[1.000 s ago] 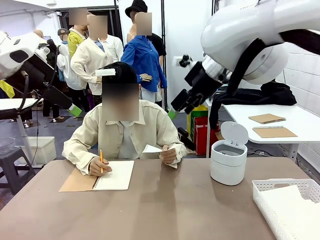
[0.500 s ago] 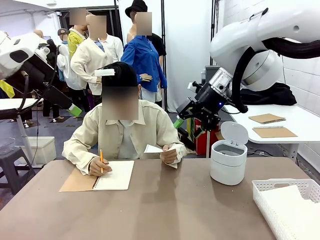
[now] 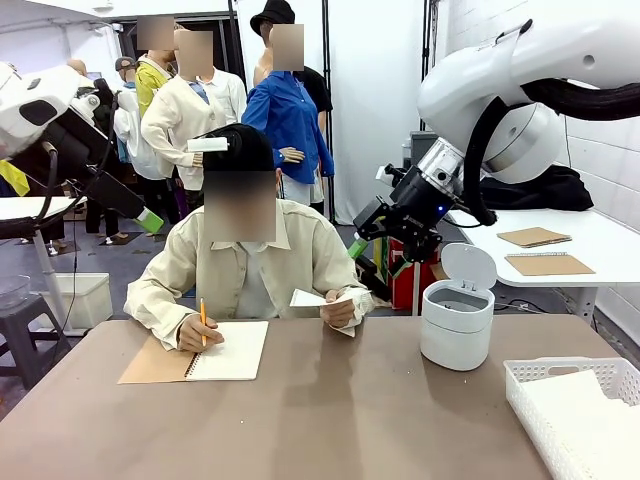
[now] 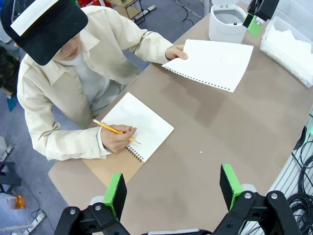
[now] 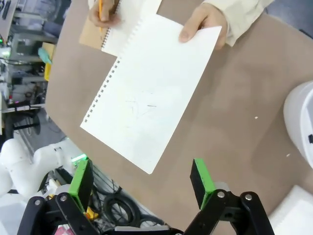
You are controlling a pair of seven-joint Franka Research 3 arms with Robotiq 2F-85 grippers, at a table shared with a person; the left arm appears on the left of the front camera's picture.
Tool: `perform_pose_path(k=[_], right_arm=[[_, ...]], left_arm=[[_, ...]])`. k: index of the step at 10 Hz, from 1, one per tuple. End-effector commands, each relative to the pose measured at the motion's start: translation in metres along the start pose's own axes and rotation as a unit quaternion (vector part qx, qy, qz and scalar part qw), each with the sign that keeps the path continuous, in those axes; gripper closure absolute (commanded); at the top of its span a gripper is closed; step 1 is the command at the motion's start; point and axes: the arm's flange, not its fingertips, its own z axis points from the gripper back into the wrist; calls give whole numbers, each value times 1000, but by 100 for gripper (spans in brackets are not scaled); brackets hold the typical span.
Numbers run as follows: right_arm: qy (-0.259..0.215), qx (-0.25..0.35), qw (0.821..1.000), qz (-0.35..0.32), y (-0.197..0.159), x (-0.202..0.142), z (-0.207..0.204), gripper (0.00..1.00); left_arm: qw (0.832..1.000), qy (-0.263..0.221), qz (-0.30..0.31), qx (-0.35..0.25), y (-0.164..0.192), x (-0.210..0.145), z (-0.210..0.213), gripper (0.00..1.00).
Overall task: Sort the paper based on its condition.
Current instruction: If a person hands you a paper, place it in the Organizing basket , and if it's crumpled, put it in the Trash can.
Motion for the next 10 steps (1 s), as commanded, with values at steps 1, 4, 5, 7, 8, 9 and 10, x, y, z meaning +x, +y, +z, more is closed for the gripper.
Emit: perform_pose_path(k=[1,4,5,7,8,9,10], right_arm=[[20,35,998,-39,-7,12,-11,0],[33,100,980,-169,-34,28,-33,0],[33,112,973,-201,-42,31,-43,0],[46,143,956,-252,-58,35,-53,0],[49,159,945,-280,-63,31,-61,0],[47,171,937,-301,-69,33,-72,0],[51,180,934,-306,-71,34,-81,0]], left_arm=[[1000,-1,3,-4,1,-1,0,0],[1000,-1,3,-4,1,-1,0,0],[1000,-1,3,-4,1,-1,0,0],[1000,-1,3,-4,1,-1,0,0],[1000,-1,3,-4,1,-1,0,0],[1000,-1,3,-4,1,-1,0,0],[1000,-1,3,-4,1,-1,0,0]])
